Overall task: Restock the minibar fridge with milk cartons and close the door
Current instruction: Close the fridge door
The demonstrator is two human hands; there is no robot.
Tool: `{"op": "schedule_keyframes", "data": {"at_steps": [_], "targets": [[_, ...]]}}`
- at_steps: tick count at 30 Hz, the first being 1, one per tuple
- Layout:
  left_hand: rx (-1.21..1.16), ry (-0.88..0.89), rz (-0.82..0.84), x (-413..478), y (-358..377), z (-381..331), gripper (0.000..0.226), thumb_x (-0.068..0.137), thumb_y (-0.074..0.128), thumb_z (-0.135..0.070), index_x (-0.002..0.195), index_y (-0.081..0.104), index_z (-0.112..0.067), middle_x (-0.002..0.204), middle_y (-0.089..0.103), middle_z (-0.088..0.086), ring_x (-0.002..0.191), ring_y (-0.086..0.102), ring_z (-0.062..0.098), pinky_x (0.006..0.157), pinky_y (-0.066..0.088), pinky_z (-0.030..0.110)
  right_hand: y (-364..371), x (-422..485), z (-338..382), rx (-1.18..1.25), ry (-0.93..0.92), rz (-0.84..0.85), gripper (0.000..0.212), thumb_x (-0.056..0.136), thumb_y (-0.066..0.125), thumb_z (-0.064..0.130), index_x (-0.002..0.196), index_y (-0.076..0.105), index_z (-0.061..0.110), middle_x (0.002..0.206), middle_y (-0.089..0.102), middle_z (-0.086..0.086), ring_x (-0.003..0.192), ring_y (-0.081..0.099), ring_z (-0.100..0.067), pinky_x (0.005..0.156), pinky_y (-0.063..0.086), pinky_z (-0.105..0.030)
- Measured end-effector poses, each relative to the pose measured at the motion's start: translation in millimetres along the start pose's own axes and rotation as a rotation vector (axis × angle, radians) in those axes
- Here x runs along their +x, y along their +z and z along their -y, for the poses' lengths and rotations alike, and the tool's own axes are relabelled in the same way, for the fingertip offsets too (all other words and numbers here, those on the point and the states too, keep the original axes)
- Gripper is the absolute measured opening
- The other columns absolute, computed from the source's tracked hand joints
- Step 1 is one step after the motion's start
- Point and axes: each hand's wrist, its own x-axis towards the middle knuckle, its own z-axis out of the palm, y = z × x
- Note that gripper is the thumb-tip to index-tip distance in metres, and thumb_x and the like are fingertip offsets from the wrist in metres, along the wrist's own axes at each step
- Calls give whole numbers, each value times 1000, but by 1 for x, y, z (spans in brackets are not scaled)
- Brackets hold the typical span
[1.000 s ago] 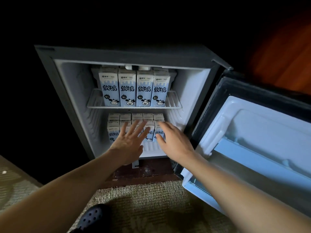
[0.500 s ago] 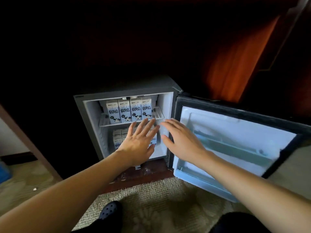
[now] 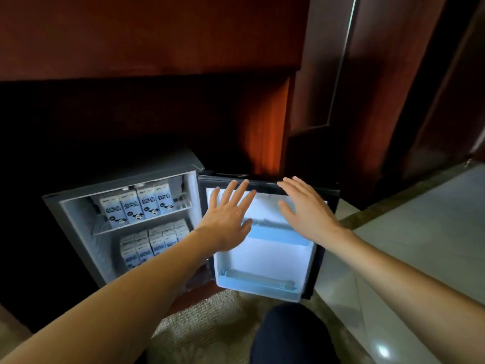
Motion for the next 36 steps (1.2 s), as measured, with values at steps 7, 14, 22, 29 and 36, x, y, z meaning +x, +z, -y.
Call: {"op": "schedule_keyframes", "data": {"at_steps": [7,14,22,29,36], "targets": [[-15,38,-1,64,-2,-42,72,103,33,-45,159,-7,-25,165,-22,-4,151,-21,19,122,-8,52,-9,9,-55,-167,113,119,64,104,36,45,160,18,20,167,14,-4,155,4,-22,125,4,-42],[73,107,80,72,23,-50,82,102,36,-46,156,-22,-25,162,-31,-1,151,-22,23,122,-3,55,-1,5,-72,-231,57,112,78,97,45,57,160,16,21,165,21,-3,152,15,-23,124,5,-42],[61,97,83,44,22,-57,80,103,31,-49,153,-27,-27,160,-34,3,149,-27,26,121,-5,55,0,-21,-56,-181,13,70,83,93,49,62,159,19,22,164,25,-1,151,18,-20,123,7,-36],[27,73,119,-12,7,-58,77,103,30,-49,156,-21,-25,160,-35,6,149,-28,26,121,-7,56,-27,-57,-3,-129,-62,167,85,94,51,60,160,16,19,166,21,0,153,16,-16,122,10,-29],[-40,31,155,-86,-23,-37,68,107,30,-36,159,-12,-26,164,-25,-5,151,-21,16,120,-13,56,-38,-85,58,22,-93,312,86,91,46,69,160,15,28,166,16,12,151,6,0,122,23,-36]]}}
